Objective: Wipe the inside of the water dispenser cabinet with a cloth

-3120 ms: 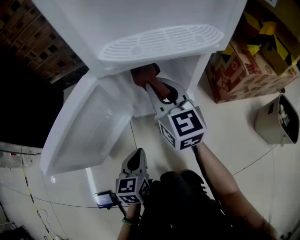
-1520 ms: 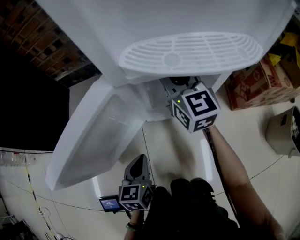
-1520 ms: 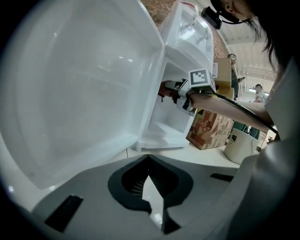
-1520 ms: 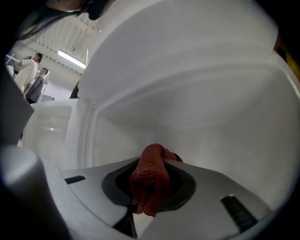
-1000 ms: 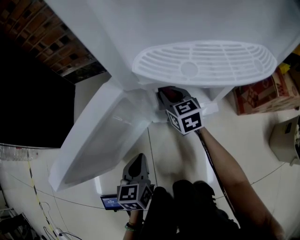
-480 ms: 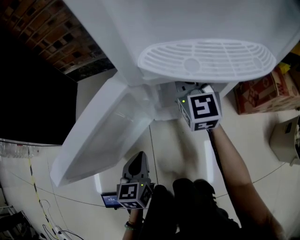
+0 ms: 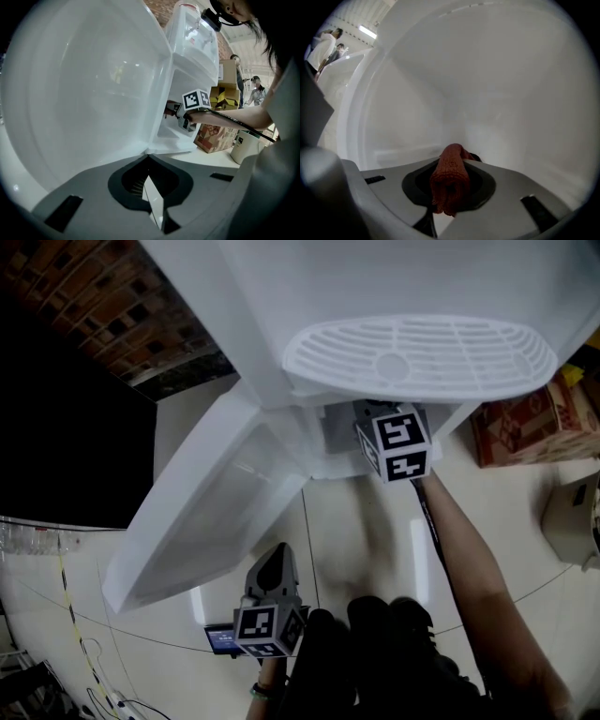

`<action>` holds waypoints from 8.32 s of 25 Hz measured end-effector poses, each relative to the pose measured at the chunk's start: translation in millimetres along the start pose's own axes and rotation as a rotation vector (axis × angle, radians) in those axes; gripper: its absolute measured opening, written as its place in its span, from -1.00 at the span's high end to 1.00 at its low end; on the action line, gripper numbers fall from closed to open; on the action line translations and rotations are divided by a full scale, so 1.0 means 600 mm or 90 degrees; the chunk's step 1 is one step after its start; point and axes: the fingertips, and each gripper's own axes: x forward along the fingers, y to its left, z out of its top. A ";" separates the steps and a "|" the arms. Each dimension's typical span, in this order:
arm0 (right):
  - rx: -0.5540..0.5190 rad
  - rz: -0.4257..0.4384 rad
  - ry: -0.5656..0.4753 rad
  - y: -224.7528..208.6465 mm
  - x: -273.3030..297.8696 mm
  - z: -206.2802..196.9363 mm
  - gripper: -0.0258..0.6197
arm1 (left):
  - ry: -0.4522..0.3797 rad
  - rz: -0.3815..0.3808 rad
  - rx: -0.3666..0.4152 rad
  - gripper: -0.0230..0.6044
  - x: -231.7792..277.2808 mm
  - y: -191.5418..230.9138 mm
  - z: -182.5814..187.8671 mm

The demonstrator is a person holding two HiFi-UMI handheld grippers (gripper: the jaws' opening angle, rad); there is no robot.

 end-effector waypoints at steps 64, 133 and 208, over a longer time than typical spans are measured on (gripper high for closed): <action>0.138 -0.313 0.133 -0.142 -0.120 -0.150 0.68 | -0.005 0.004 -0.011 0.97 -0.004 0.008 -0.001; 0.203 -0.204 0.167 -0.097 -0.124 -0.176 0.68 | -0.001 -0.019 -0.005 0.98 0.000 -0.022 -0.008; 0.165 -0.045 0.123 0.122 -0.438 -0.140 0.70 | -0.067 -0.069 0.082 0.97 -0.002 -0.164 0.041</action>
